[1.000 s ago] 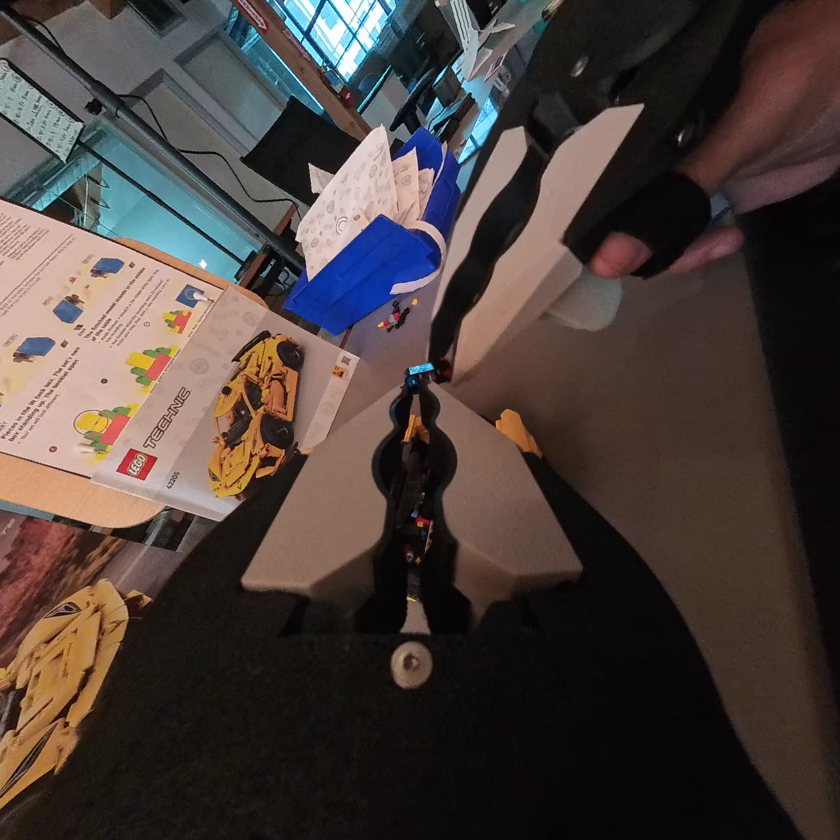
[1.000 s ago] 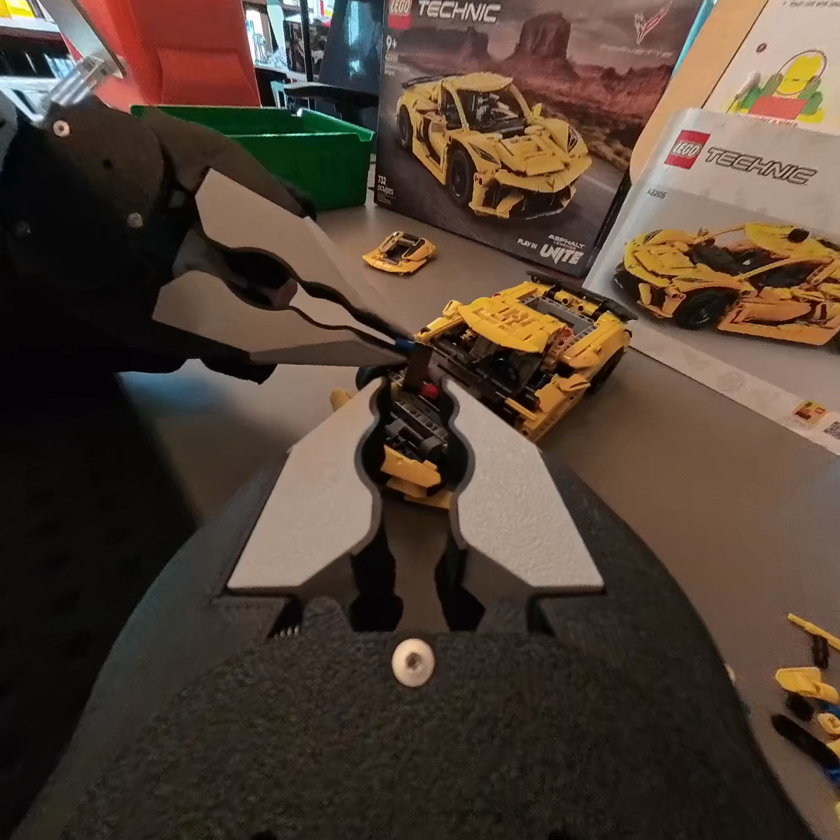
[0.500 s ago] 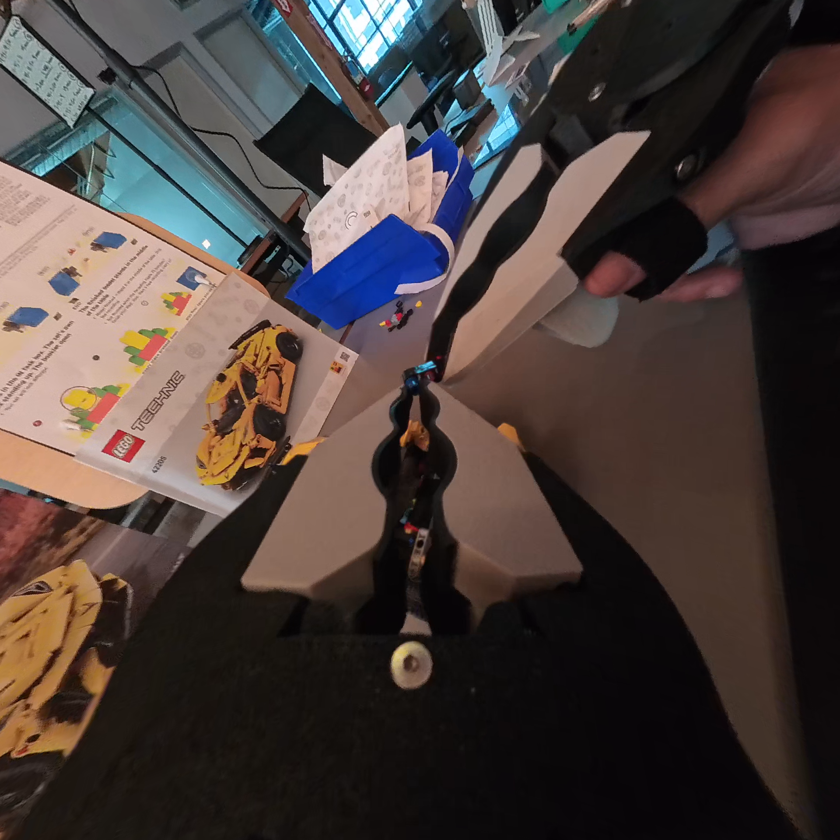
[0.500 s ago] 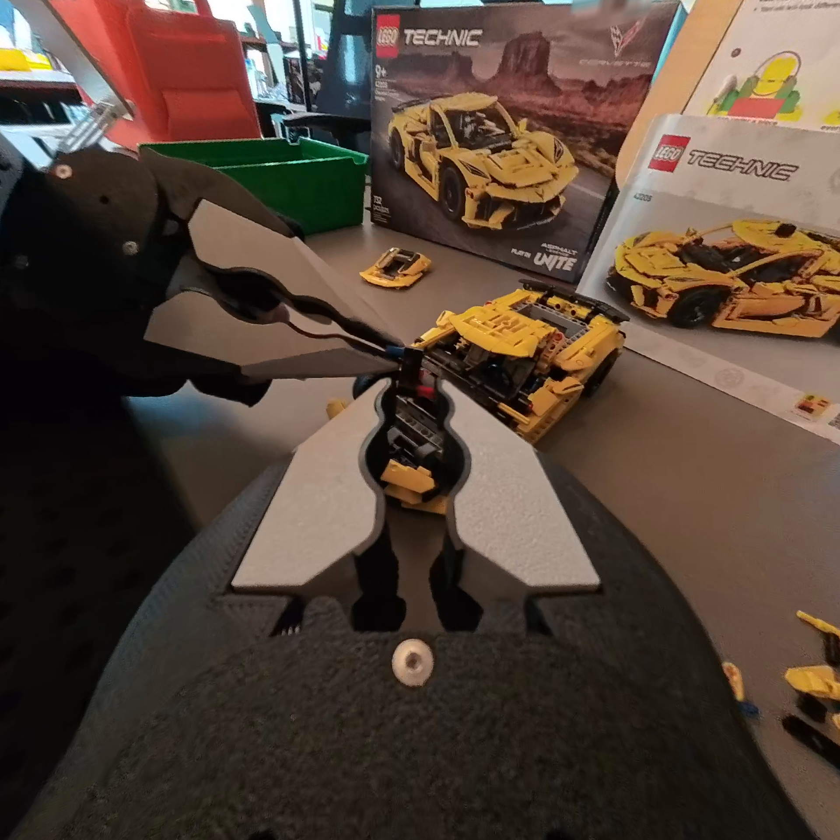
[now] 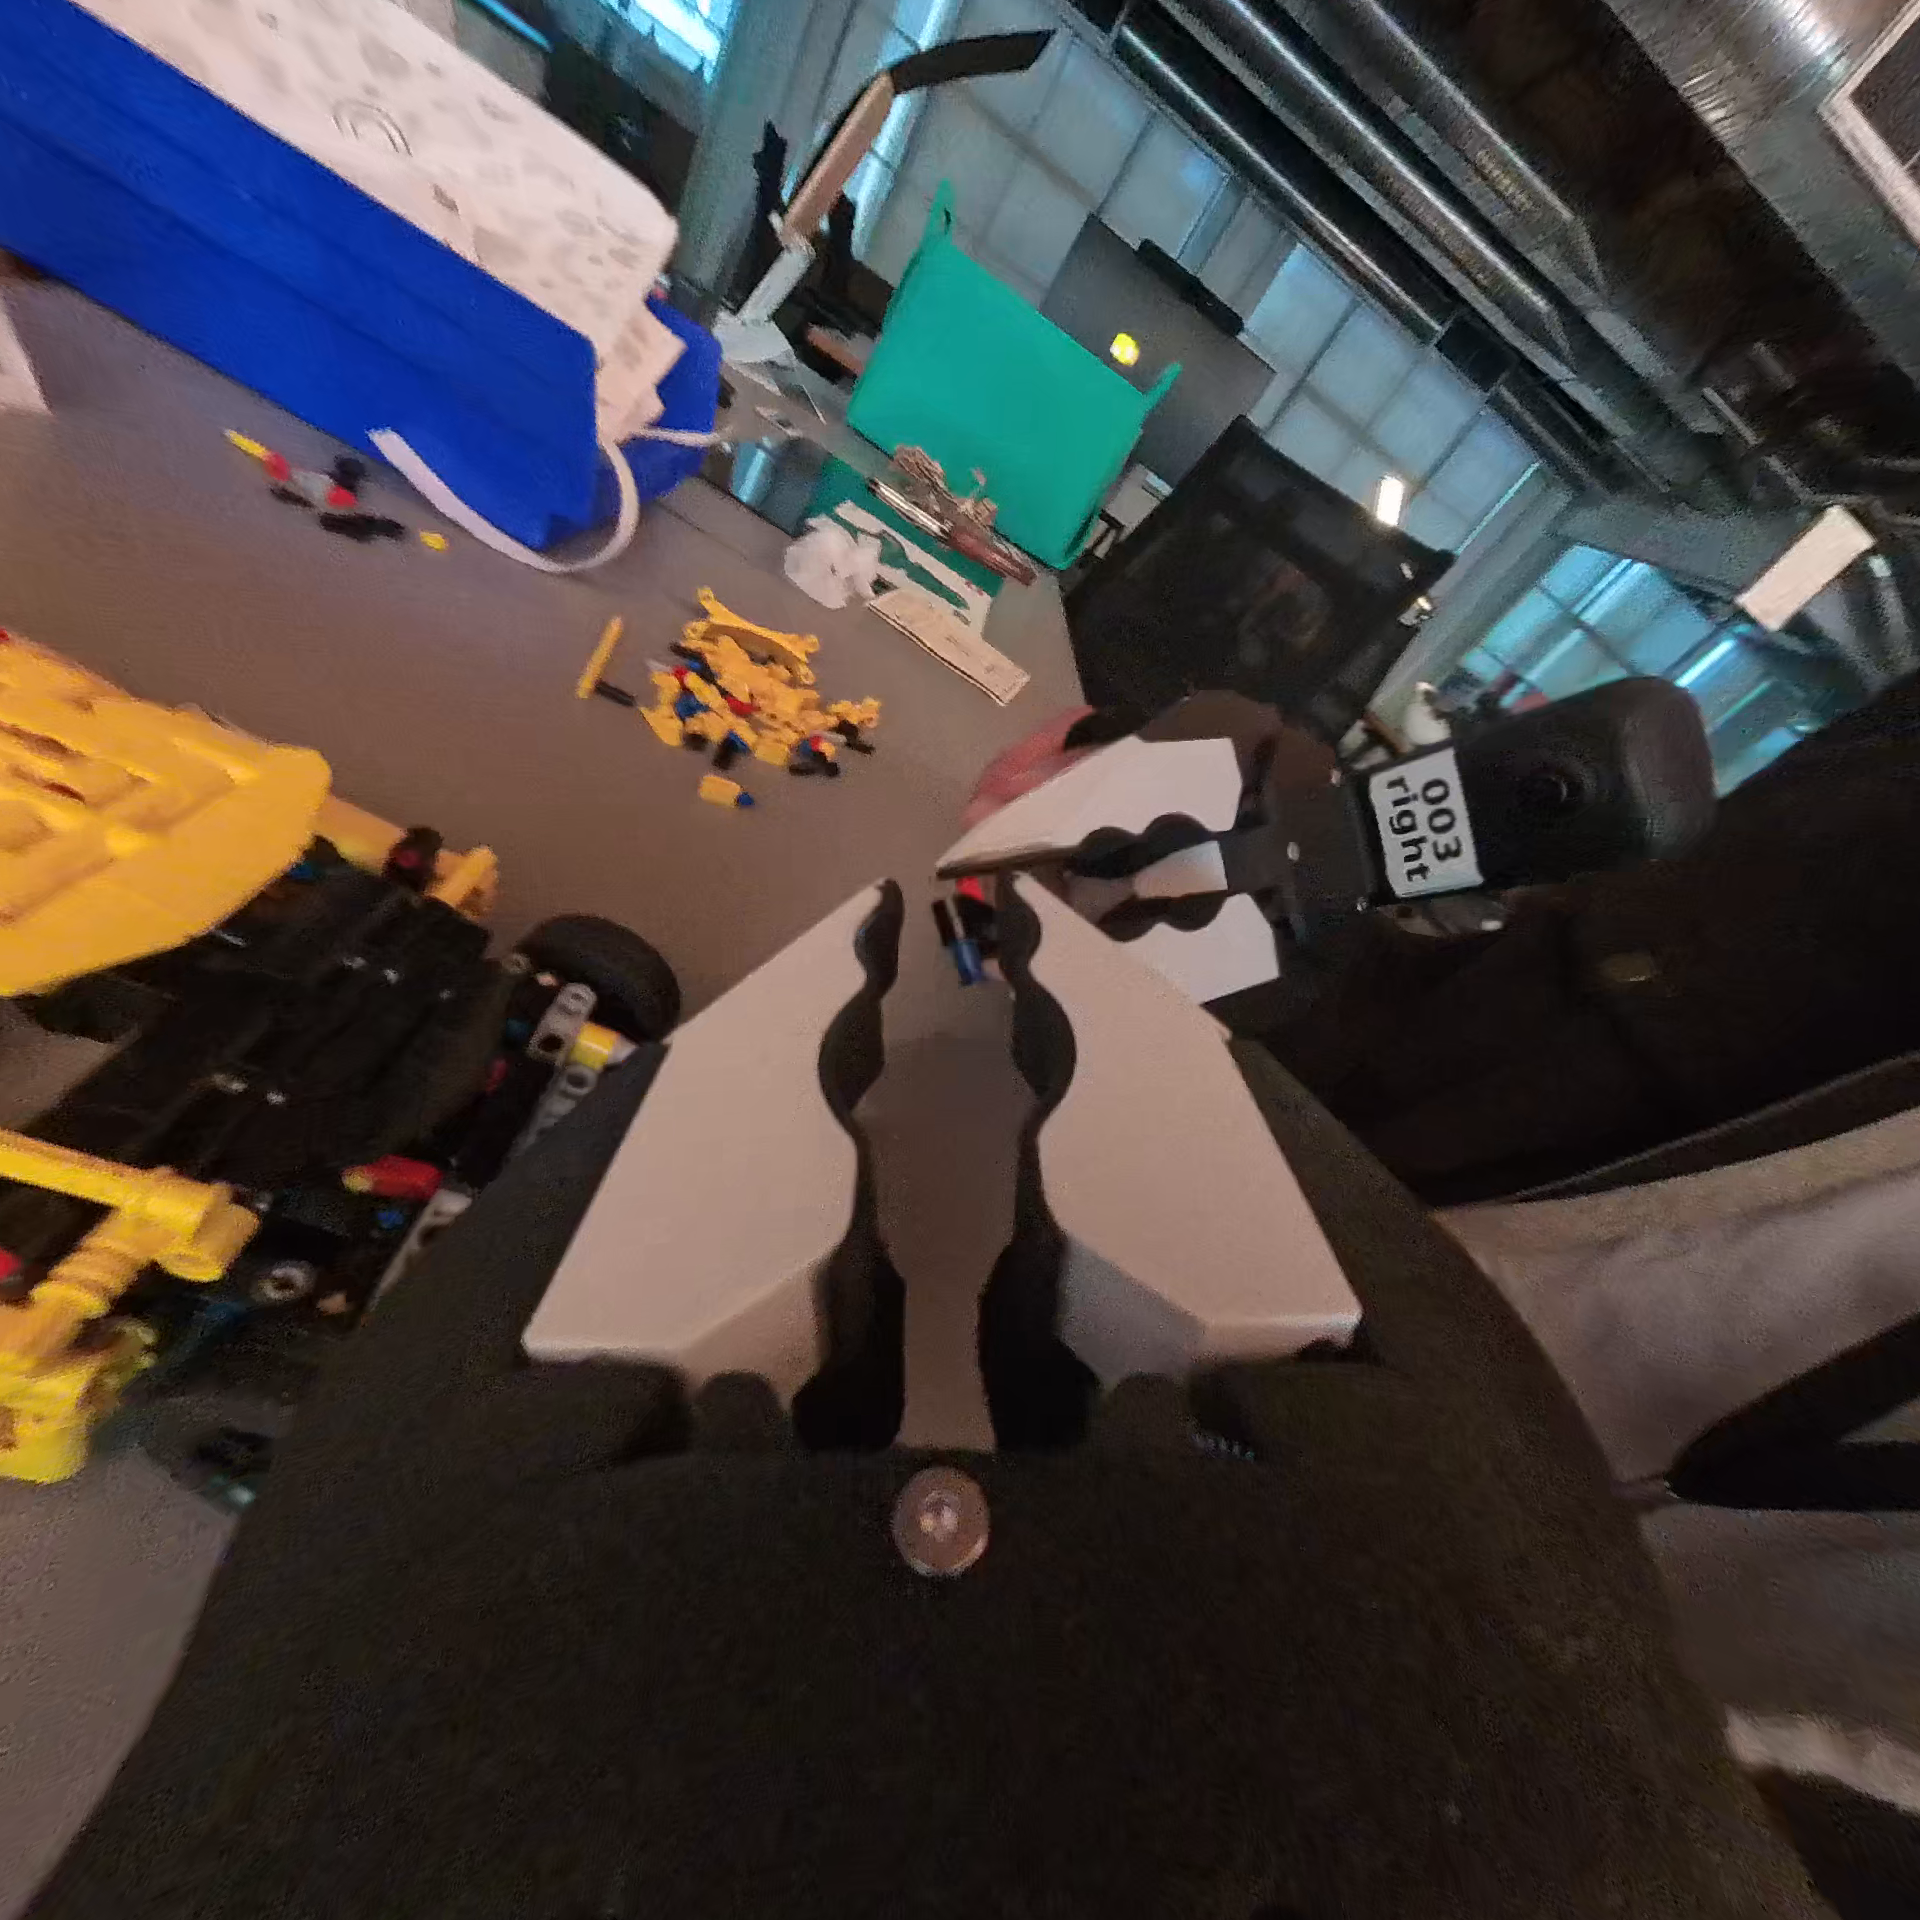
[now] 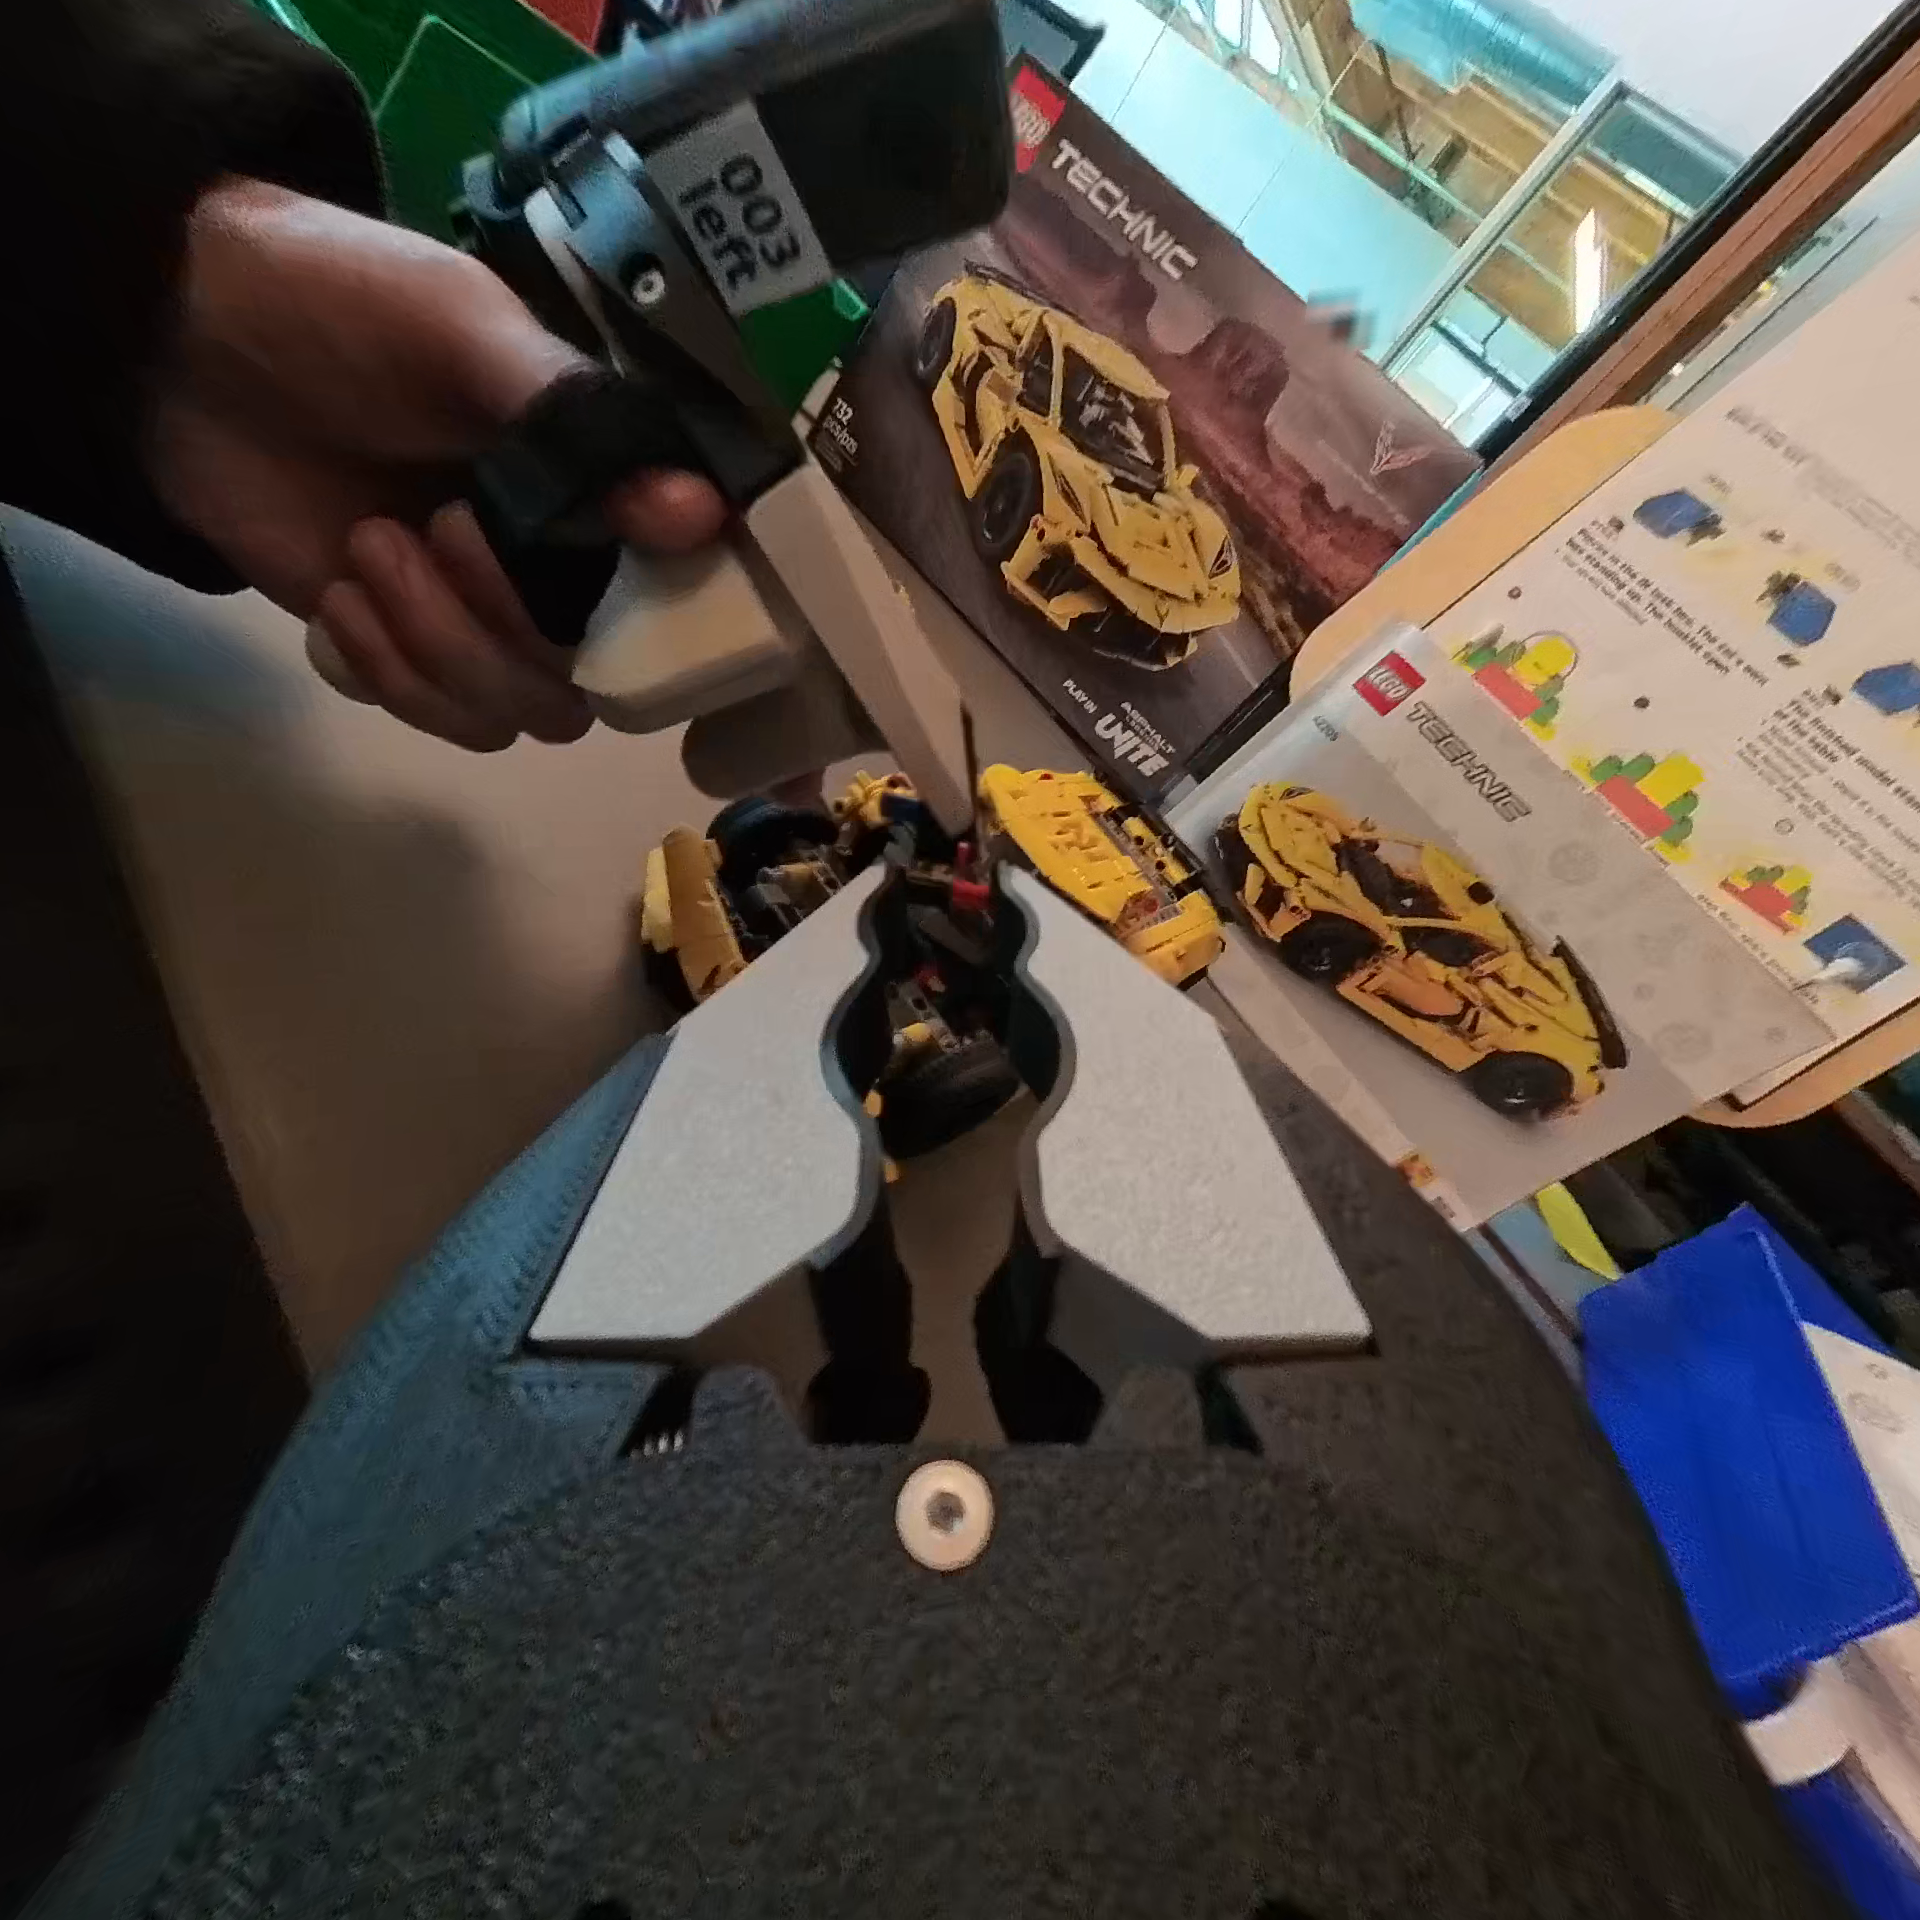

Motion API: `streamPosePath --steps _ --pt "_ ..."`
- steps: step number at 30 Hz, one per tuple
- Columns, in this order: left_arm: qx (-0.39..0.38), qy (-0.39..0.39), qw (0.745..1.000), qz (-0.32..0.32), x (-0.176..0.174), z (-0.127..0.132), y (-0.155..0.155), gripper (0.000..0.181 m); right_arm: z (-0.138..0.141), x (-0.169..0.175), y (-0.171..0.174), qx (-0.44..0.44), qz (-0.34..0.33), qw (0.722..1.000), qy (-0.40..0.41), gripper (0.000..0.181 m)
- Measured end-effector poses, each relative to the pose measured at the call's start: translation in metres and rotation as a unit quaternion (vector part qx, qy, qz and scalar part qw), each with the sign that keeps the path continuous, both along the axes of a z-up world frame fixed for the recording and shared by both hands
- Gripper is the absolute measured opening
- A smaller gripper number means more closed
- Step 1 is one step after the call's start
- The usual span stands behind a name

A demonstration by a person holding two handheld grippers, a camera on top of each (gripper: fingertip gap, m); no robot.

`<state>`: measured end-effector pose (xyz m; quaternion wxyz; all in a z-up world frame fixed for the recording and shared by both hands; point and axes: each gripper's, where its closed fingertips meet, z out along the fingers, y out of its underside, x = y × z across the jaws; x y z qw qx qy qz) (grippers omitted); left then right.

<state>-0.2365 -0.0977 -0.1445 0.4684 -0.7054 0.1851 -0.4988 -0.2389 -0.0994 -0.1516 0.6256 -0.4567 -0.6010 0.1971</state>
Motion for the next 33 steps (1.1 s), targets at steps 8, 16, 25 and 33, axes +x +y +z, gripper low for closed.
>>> streamPosePath --steps 8,16,25,33 --pt "-0.025 -0.025 0.999 -0.034 0.006 -0.001 -0.008 0.007 0.002 0.0 -0.003 -0.012 0.007 1.0 0.012 0.015" --pt "-0.103 -0.143 0.984 -0.021 0.003 0.001 0.002 0.007 0.008 0.004 0.004 -0.044 -0.029 0.998 0.031 0.014" --pt "-0.185 -0.321 0.929 -0.002 0.004 0.01 0.008 0.007 0.018 0.006 0.007 -0.052 -0.039 0.996 0.062 0.006" --pt "-0.161 -0.308 0.938 0.02 0.002 0.012 0.011 0.007 0.011 0.005 0.014 -0.111 -0.037 0.991 0.059 0.012"
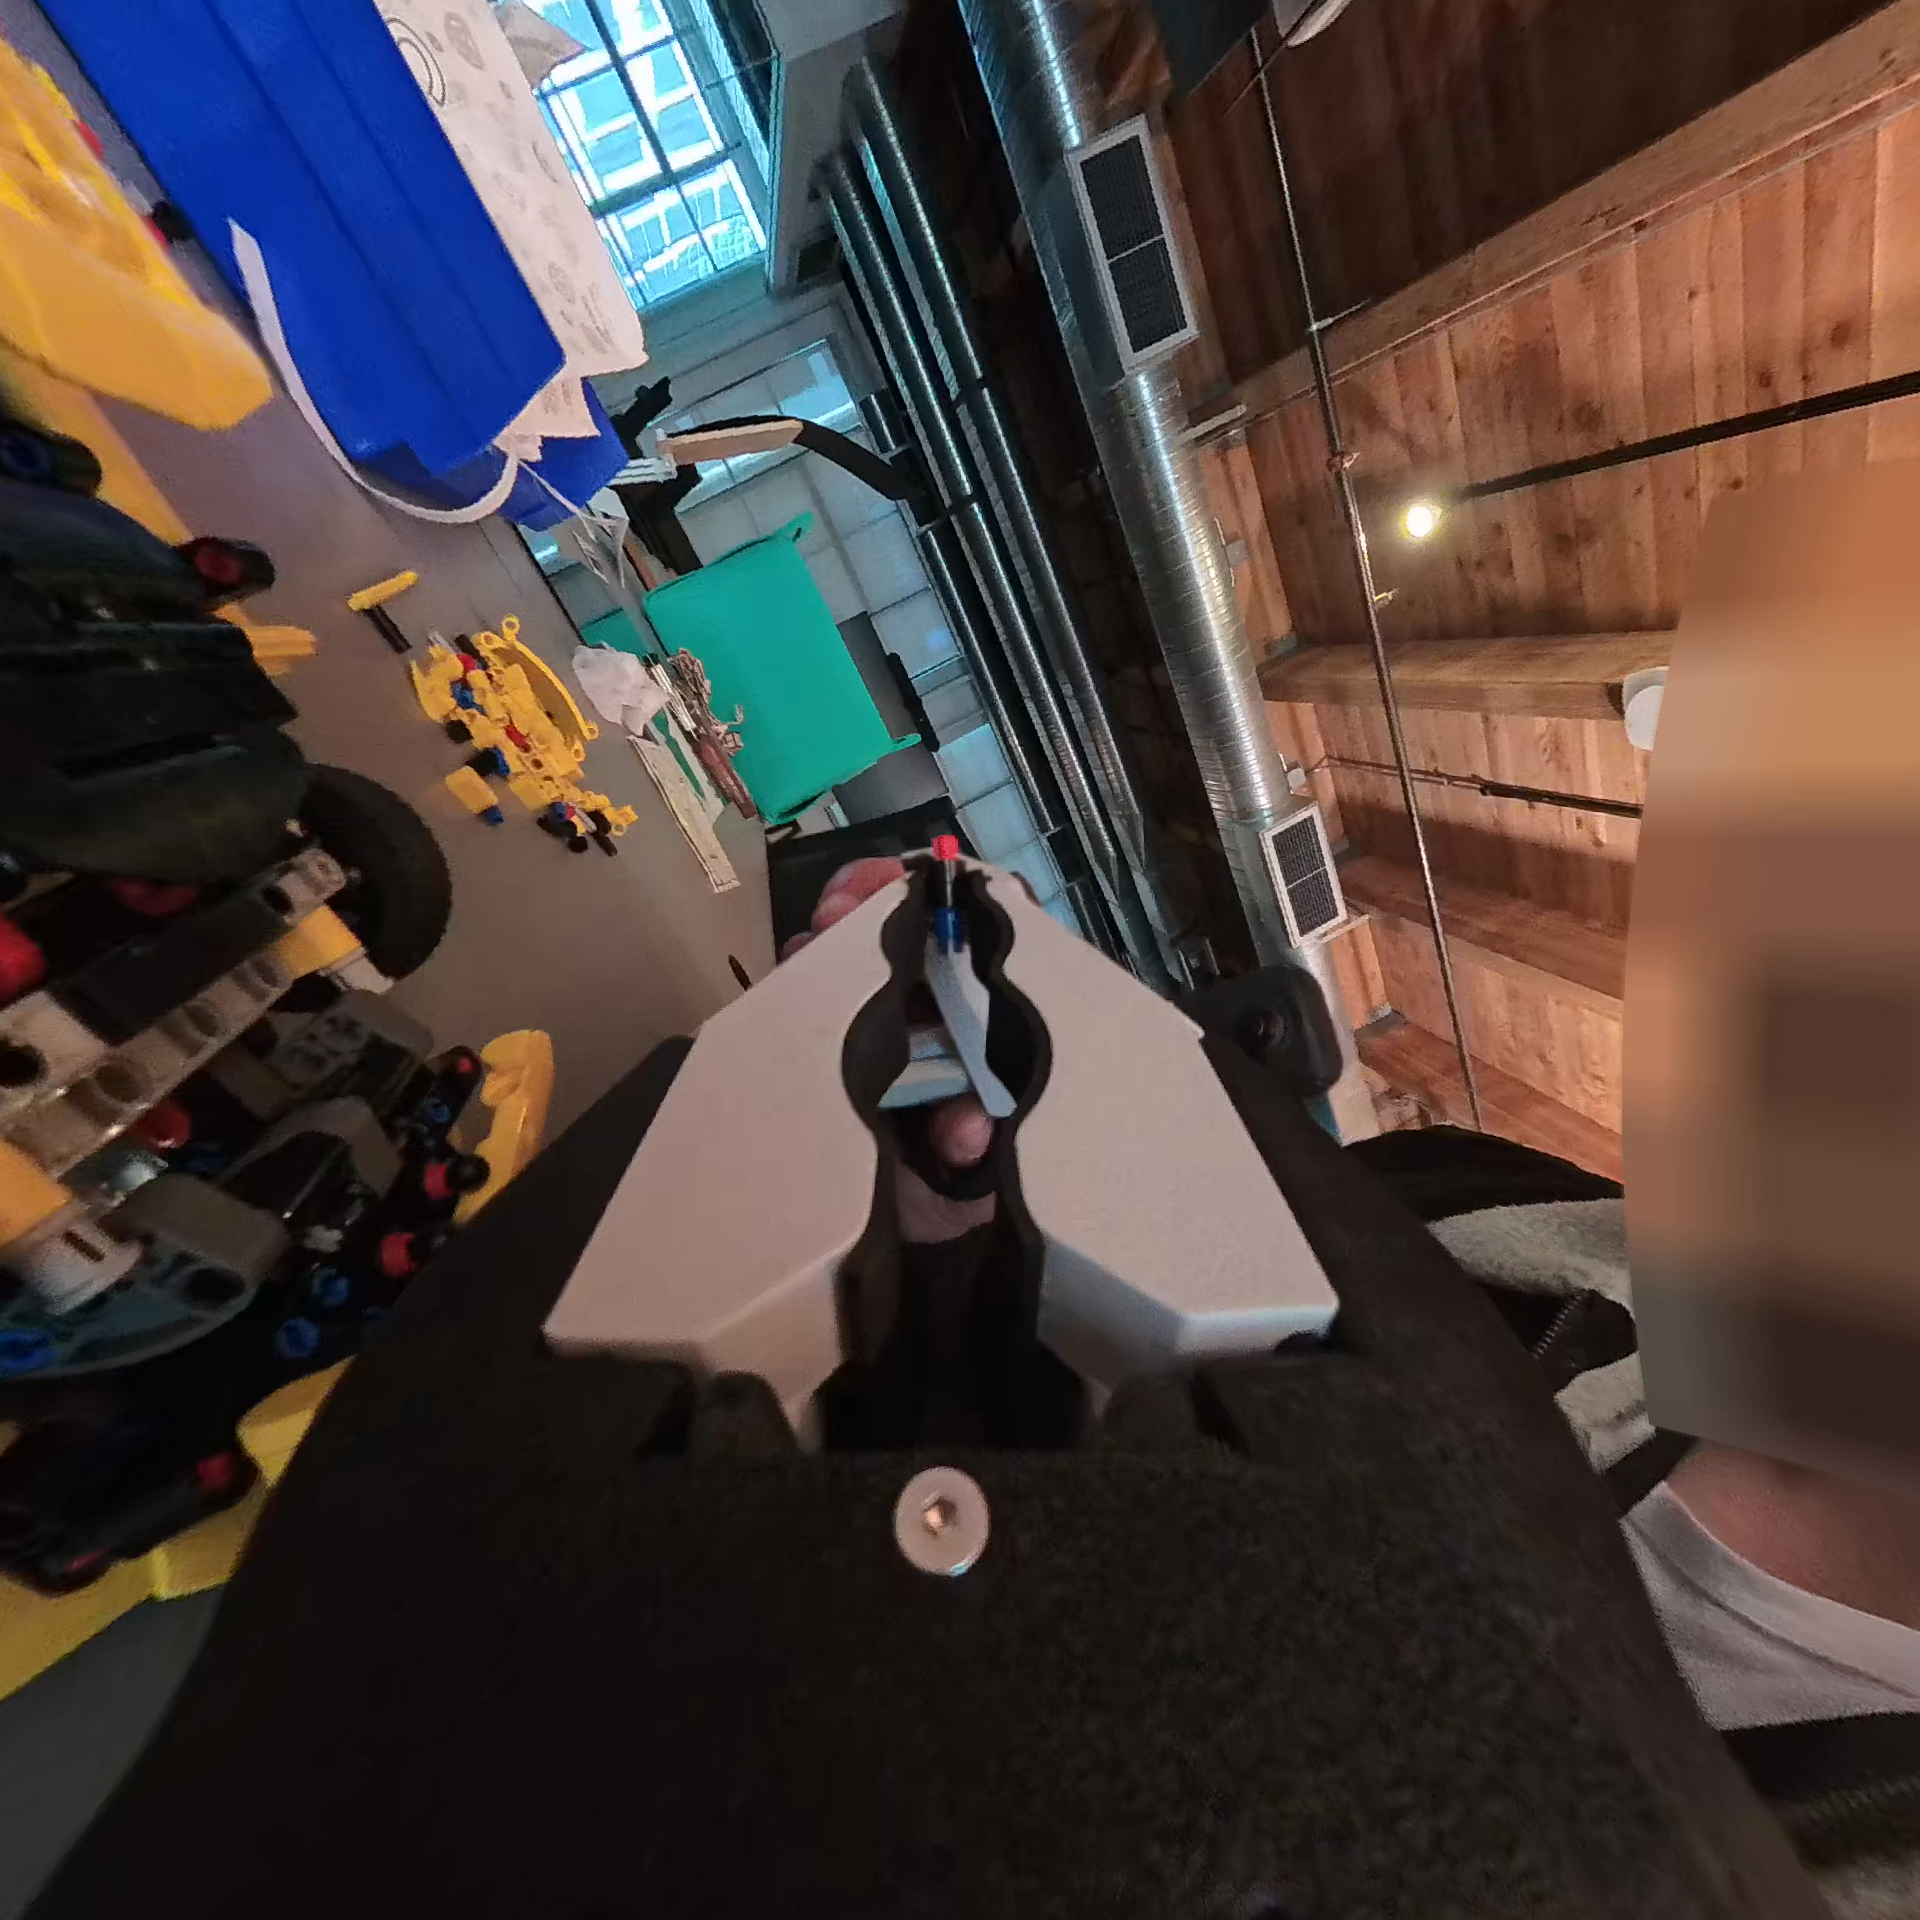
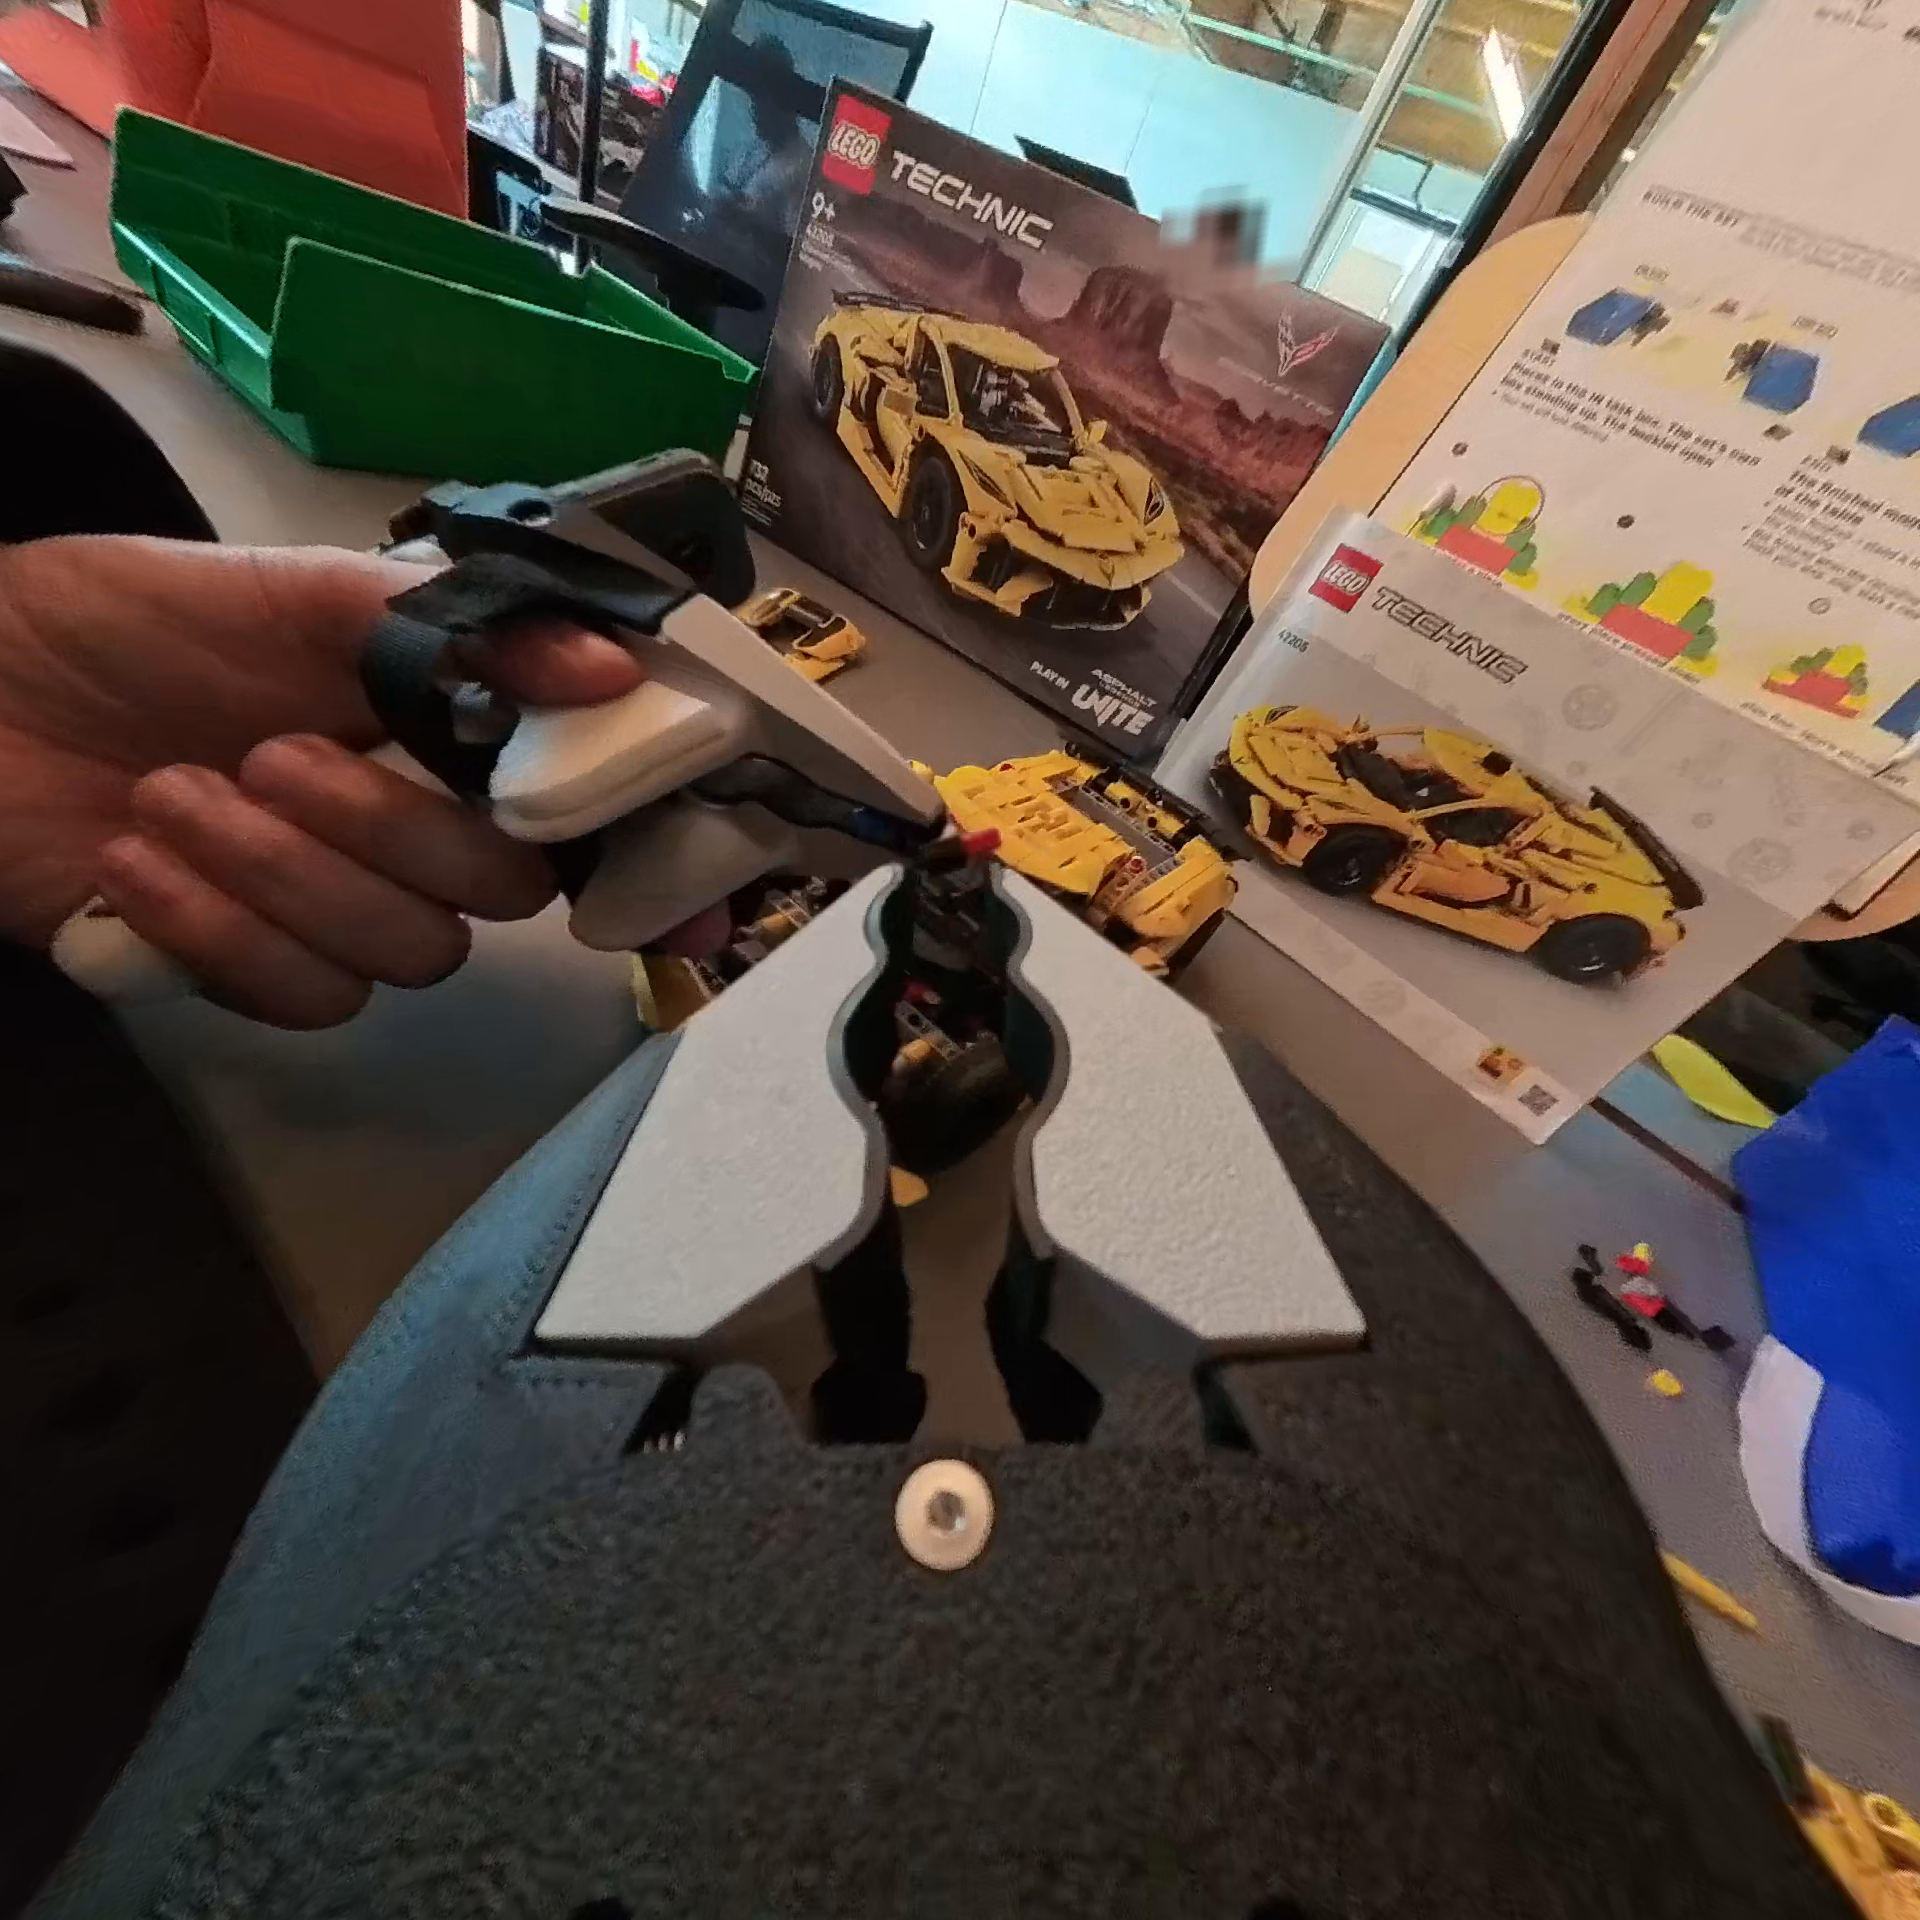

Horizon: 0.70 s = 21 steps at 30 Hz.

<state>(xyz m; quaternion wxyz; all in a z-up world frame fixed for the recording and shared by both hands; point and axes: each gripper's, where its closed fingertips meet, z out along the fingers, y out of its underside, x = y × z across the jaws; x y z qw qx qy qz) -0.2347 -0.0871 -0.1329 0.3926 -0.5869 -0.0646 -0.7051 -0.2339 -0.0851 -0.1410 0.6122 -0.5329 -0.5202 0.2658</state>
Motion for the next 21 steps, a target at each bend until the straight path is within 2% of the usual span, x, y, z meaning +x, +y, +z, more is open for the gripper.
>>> streamPosePath --steps 4,7,14,21 --pt "0.014 0.024 1.0 0.006 0.003 0.0 -0.001 0.007 0.0 0.001 0.001 -0.076 0.023 0.996 0.026 0.013" --pt "0.026 0.024 0.999 0.014 0.003 0.003 -0.001 0.007 0.002 -0.001 -0.002 -0.139 0.049 0.988 0.054 0.008" --pt "0.041 -0.03 0.997 0.054 0.0 0.016 0.003 0.006 0.015 -0.003 0.001 -0.264 0.072 0.951 0.142 0.006" --pt "0.051 -0.046 0.995 0.078 -0.007 0.022 0.005 0.006 0.019 -0.005 0.002 -0.324 0.081 0.924 0.185 0.001"
